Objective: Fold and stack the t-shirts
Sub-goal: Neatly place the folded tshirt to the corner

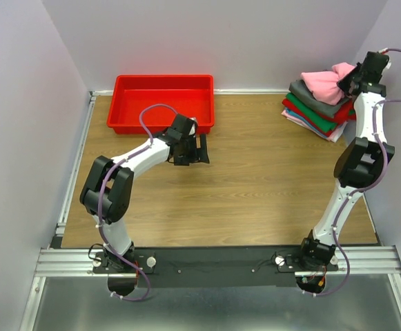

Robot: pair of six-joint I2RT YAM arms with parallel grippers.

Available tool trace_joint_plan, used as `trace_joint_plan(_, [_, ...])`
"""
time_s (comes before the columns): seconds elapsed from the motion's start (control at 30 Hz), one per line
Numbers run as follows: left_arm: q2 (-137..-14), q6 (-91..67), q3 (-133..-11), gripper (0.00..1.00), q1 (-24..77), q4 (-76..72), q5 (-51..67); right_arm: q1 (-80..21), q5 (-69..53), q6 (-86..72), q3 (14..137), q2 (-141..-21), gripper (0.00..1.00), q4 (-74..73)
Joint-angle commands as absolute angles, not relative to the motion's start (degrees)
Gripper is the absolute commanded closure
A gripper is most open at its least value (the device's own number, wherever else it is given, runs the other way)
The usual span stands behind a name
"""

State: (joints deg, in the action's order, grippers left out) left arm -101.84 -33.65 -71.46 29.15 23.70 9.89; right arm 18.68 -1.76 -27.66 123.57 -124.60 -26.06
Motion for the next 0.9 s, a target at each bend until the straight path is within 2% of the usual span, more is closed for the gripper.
trace_joint_plan(0.0, [-99.9,-32.8,-69.8,0.09,29.4,24.3,10.5,19.3,6.0,-24.8,122.4,-125.0,0.99,-31.9])
trace_joint_plan(0.37, [-97.1,-32.6,-70.7,0.09,29.5,24.0,8.0,19.3,4.5,-21.0,119.8,-126.8,0.96,-32.7])
trace_joint_plan(0.43, [-96.5,-32.7,-71.2,0.09,29.5,23.8,6.7,19.3,4.2,-20.7,119.6,-126.0,0.83,-32.7])
trace_joint_plan(0.5, [-95.0,-33.0,-71.5,0.09,29.6,23.5,5.2,19.3,3.9,-20.6,119.6,-124.2,0.65,-32.7])
trace_joint_plan(0.53, [-93.7,-33.1,-71.4,0.09,29.6,22.9,3.8,19.3,3.7,-20.4,119.5,-123.5,0.49,-32.5])
trace_joint_plan(0.57, [-92.9,-33.2,-71.3,0.09,29.7,22.7,3.0,19.3,3.4,-20.2,119.5,-122.9,0.40,-32.6])
trace_joint_plan(0.6, [-92.1,-33.2,-71.1,0.09,29.7,22.3,1.6,19.3,3.3,-20.1,119.4,-121.4,0.24,-32.6])
trace_joint_plan(0.67, [-89.6,-33.2,-70.7,0.09,29.7,21.5,0.5,19.3,3.1,-19.6,118.4,-119.6,0.11,-32.6])
trace_joint_plan(0.7, [-88.7,-33.2,-70.5,0.09,29.7,21.3,0.4,19.3,2.9,-19.5,117.9,-118.5,0.00,-32.6])
trace_joint_plan(0.87, [-82.0,-33.1,-68.4,0.09,29.8,19.4,-7.3,19.1,1.1,-19.8,111.5,-108.8,0.00,-32.4])
